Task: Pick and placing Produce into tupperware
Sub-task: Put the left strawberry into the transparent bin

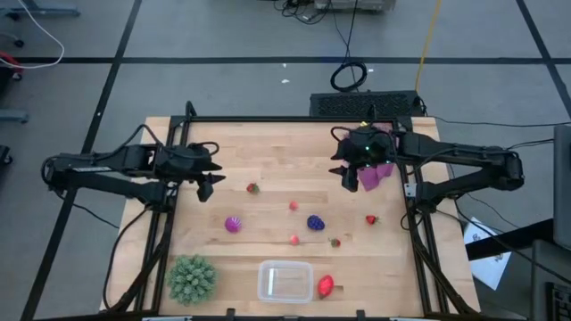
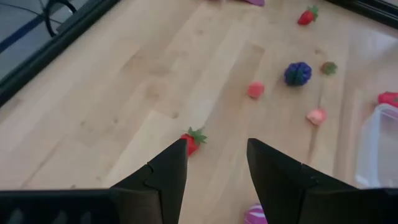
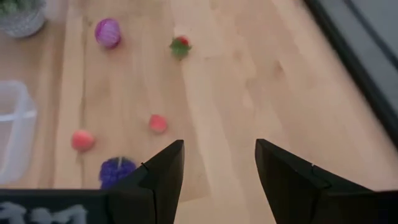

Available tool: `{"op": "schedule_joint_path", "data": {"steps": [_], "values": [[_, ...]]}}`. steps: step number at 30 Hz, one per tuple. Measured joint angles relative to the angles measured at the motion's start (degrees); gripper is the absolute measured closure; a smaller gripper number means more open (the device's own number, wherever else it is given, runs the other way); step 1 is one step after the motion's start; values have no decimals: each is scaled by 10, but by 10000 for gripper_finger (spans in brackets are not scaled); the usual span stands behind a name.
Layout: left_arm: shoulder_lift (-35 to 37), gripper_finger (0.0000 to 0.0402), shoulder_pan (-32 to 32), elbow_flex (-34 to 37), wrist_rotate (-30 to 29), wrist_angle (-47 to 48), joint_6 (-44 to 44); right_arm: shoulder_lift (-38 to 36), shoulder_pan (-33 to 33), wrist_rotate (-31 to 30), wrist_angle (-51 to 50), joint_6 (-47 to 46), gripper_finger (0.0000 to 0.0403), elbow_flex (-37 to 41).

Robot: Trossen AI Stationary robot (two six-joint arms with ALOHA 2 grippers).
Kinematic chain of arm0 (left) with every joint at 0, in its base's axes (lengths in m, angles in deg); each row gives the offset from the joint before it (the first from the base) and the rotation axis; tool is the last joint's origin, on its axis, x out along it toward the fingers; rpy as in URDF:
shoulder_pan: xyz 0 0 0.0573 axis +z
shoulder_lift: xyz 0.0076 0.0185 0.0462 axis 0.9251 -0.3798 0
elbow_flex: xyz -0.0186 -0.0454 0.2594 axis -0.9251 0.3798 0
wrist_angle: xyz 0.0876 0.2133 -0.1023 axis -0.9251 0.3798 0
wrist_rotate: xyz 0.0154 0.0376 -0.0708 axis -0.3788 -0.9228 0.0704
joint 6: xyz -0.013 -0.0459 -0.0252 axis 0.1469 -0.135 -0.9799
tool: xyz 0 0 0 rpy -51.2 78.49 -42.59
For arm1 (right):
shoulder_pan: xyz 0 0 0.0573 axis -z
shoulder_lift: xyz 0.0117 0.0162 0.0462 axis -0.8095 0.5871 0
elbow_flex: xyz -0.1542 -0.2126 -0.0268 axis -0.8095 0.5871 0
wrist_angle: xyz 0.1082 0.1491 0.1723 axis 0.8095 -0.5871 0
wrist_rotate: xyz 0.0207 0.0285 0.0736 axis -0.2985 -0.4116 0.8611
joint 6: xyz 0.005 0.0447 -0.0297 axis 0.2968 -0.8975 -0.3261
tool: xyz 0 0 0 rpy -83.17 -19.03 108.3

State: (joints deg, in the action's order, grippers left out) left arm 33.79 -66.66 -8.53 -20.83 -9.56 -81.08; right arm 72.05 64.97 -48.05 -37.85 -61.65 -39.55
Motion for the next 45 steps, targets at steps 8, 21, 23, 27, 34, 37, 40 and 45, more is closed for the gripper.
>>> {"op": "schedule_joint_path", "data": {"steps": [8,21,23,27,34,37,40,45], "values": [[0,229,-17,0,-28,1,2,1,-24,10,32,0,216,0],[0,229,-18,0,-39,-3,-36,3,-19,10,104,31,216,0],[0,229,-18,0,-54,-3,-45,11,-19,10,107,31,216,0],[0,229,-18,0,-69,-3,-66,37,-20,9,107,29,216,1],[0,229,-18,0,-70,-3,-107,109,-20,10,102,33,216,1],[0,229,-18,0,-70,-3,-118,129,-20,10,102,24,216,1],[0,229,-18,0,-70,-3,-127,137,-20,10,99,5,216,1],[0,229,-18,0,-70,-3,-133,143,-21,10,97,-15,216,1]]}}
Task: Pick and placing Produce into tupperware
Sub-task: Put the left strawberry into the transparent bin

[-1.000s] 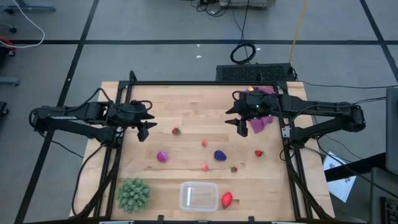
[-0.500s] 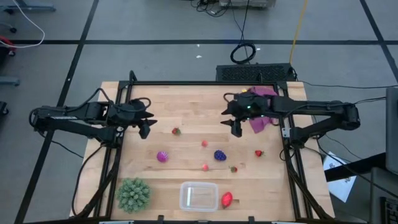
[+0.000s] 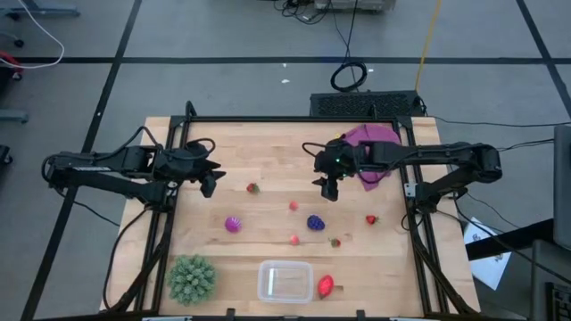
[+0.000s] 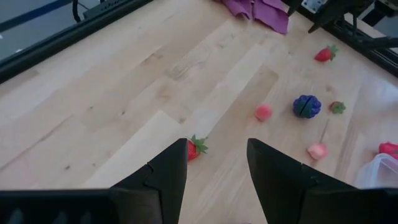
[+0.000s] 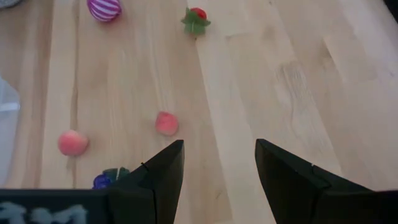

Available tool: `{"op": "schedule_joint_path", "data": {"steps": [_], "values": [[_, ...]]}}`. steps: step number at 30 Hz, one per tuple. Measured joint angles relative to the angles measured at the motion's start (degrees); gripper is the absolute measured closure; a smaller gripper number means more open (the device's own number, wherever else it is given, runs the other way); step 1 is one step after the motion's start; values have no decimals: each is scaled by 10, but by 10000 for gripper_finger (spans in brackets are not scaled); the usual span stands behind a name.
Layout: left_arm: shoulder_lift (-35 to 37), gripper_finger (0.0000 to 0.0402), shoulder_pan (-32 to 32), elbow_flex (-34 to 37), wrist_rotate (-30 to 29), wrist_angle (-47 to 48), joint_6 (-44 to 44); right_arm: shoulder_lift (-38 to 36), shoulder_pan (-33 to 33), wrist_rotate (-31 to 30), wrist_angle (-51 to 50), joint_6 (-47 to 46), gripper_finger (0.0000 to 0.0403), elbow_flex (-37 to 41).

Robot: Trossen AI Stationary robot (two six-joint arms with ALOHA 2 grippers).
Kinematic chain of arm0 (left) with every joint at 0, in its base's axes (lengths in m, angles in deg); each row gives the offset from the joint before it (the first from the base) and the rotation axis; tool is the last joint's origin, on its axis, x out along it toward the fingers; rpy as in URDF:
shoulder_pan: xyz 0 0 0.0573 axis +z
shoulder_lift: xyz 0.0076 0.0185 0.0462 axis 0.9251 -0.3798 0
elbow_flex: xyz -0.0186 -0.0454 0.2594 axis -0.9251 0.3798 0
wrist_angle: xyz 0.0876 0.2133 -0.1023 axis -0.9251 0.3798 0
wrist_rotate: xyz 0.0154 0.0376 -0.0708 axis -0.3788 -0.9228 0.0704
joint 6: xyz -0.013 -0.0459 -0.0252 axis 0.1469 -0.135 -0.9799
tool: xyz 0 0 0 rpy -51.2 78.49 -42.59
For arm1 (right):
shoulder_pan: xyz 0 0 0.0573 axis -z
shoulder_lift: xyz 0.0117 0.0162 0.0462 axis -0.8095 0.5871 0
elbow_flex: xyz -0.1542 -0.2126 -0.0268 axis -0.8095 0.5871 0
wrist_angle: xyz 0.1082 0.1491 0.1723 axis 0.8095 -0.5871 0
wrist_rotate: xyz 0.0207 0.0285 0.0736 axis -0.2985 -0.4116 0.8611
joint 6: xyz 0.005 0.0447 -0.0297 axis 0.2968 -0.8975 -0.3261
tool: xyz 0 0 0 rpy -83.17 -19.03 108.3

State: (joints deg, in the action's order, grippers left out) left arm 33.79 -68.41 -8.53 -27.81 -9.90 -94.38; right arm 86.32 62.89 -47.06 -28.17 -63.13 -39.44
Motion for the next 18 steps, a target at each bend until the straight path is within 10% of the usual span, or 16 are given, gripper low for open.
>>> {"op": "schedule_joint_path", "data": {"steps": [18], "values": [[0,229,0,0,0,0,-14,-1,-15,0,28,-7,216,0]]}}
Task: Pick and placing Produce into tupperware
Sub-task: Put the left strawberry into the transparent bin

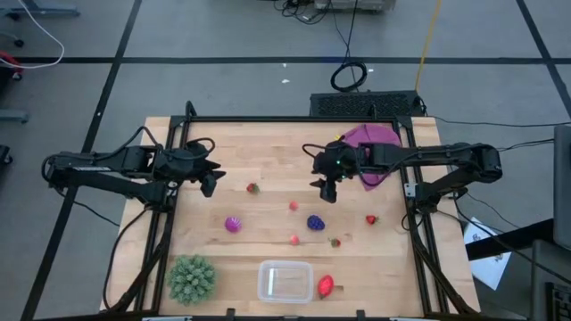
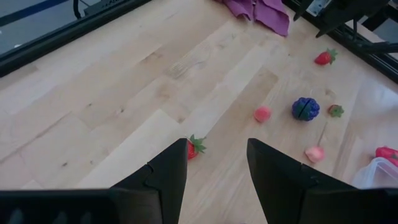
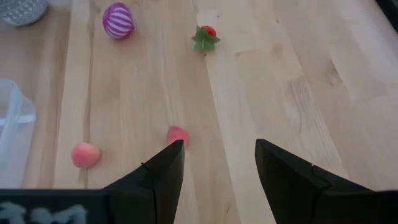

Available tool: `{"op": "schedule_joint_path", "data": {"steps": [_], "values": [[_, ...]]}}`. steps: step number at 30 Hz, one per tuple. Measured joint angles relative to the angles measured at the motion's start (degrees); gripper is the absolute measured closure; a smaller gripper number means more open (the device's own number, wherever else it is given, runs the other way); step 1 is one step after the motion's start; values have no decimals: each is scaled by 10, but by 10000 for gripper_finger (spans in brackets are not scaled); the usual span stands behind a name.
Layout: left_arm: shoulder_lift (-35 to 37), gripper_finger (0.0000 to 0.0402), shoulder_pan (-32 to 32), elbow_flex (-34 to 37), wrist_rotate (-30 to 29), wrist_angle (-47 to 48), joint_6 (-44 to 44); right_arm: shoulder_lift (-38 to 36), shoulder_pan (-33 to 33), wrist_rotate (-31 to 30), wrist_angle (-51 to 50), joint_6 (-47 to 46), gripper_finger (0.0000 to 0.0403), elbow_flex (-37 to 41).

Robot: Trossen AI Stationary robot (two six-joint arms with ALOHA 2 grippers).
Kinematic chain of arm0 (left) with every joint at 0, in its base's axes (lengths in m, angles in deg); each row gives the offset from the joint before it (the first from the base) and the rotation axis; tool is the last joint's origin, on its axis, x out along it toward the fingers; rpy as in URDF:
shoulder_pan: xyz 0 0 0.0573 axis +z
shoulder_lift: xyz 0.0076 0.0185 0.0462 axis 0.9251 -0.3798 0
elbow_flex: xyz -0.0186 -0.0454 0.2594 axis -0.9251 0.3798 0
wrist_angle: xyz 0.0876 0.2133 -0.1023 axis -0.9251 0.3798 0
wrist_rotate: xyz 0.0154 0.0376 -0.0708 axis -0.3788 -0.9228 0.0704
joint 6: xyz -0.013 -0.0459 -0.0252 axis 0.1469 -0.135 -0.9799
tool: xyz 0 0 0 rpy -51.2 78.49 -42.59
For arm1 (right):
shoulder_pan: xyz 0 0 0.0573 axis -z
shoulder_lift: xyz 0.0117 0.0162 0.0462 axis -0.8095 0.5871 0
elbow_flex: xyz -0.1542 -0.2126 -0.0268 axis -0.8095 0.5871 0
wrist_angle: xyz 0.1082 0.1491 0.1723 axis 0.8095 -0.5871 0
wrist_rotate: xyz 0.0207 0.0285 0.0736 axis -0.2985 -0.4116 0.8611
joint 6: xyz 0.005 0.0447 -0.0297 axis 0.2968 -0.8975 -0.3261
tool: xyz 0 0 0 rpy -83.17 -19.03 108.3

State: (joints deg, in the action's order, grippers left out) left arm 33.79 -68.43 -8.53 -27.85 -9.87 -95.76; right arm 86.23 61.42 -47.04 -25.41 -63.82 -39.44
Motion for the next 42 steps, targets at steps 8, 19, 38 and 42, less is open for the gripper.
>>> {"op": "schedule_joint_path", "data": {"steps": [8,19,38,42], "values": [[0,229,0,0,0,0,2,0,0,0,-1,1,216,0],[-51,229,-2,0,-13,0,5,0,0,0,-10,4,216,0],[-167,229,-40,0,-8,-36,17,0,32,0,-20,29,216,0],[-178,229,-46,0,-8,-49,26,0,46,0,-20,35,216,0]]}}
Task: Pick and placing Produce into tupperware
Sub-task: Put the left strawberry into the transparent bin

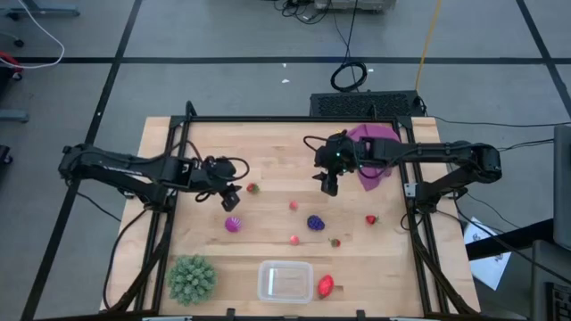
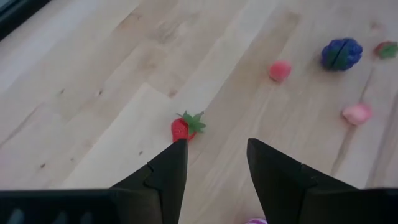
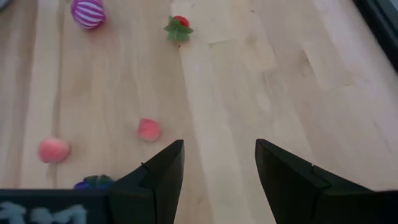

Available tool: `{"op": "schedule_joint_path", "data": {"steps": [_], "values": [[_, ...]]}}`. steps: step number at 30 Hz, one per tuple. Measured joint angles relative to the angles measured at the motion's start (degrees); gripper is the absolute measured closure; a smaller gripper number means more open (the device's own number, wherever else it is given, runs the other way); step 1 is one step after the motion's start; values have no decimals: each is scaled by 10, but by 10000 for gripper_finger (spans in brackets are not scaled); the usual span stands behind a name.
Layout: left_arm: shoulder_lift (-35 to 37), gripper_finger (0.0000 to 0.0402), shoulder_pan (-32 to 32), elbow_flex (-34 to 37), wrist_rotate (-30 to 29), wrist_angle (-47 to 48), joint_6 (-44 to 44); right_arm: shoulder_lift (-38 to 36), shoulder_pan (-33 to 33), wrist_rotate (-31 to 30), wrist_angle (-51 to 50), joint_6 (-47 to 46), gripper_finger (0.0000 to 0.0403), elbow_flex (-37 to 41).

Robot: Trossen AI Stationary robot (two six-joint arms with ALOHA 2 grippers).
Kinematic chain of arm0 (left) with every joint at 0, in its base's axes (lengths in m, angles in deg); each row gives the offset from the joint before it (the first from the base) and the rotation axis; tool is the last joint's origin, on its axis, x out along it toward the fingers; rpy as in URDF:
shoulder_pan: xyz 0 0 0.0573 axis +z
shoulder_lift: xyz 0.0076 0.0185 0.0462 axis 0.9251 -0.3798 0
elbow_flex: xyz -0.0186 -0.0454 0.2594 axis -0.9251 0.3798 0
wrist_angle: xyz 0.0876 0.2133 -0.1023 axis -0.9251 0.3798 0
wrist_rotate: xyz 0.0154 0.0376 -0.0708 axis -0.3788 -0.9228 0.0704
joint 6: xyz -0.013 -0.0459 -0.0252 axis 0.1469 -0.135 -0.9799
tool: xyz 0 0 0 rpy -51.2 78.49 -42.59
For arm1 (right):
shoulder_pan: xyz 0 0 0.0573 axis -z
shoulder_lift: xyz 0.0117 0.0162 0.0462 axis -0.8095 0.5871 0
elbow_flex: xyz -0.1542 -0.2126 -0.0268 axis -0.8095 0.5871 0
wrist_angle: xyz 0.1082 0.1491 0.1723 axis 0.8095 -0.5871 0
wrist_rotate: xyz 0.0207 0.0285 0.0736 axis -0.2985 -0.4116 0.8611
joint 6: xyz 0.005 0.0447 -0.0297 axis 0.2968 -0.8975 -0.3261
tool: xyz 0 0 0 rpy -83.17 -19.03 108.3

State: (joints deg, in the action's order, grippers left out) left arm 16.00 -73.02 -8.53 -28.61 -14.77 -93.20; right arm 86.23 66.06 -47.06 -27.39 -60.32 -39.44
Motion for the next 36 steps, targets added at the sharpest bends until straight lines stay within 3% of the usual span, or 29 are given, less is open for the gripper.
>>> {"op": "schedule_joint_path", "data": {"steps": [18,36], "values": [[-182,229,33,0,29,-58,49,0,30,0,0,27,216,0],[-201,229,37,0,78,-54,45,0,31,0,-6,44,216,0]]}}
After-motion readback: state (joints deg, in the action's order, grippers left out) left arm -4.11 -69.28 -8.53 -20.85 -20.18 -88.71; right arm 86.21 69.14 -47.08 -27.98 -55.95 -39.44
